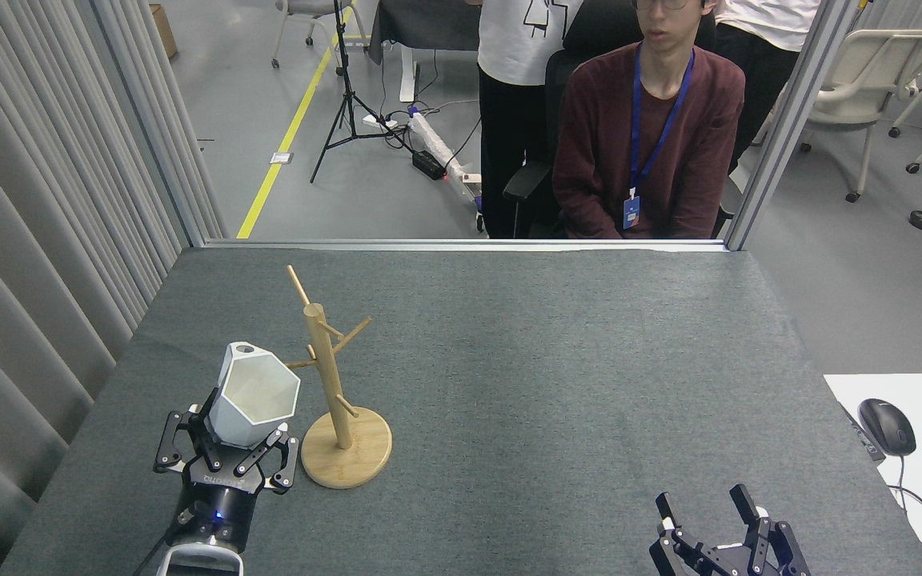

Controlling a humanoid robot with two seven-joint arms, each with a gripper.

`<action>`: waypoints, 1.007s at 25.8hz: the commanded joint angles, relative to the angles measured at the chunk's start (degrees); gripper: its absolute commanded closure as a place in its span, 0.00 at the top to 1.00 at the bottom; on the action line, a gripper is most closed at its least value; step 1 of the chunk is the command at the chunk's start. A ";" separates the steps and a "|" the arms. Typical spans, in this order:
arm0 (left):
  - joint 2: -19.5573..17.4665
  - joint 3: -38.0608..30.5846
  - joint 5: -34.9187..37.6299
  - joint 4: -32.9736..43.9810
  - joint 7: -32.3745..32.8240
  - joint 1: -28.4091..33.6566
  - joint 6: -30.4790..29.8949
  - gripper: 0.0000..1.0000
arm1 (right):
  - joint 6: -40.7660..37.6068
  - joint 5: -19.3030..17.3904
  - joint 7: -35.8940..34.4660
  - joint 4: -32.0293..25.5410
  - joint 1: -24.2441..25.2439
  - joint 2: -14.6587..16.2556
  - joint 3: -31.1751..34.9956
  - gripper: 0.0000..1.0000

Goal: Hang cup on storage rack
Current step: 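Raise the cup and hook its handle onto a stand peg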

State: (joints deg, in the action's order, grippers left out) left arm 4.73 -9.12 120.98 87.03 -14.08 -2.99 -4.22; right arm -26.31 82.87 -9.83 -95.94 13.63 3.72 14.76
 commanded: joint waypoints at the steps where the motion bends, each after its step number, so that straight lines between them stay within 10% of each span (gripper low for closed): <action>1: 0.63 0.33 3.13 0.78 -0.16 0.17 0.00 0.42 | 0.29 0.01 -0.10 0.05 -0.01 -0.03 0.00 1.00; 21: 1.51 3.67 11.30 -6.69 -1.92 -0.97 2.55 0.45 | 0.29 -0.08 -0.98 0.23 0.08 -1.08 0.88 0.99; 23: 1.51 3.58 11.21 -6.96 -1.92 -1.41 2.64 0.55 | 0.20 -0.17 -1.07 0.31 0.08 -0.99 1.23 0.99; 26: 1.60 3.49 11.21 -7.57 -2.27 -1.76 2.99 1.00 | 0.20 -0.17 -1.42 0.32 0.08 -0.99 1.32 0.99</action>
State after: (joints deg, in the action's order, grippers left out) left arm 6.25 -5.59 132.20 80.06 -16.13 -4.36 -1.53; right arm -26.01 82.74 -10.97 -95.68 13.71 2.74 15.97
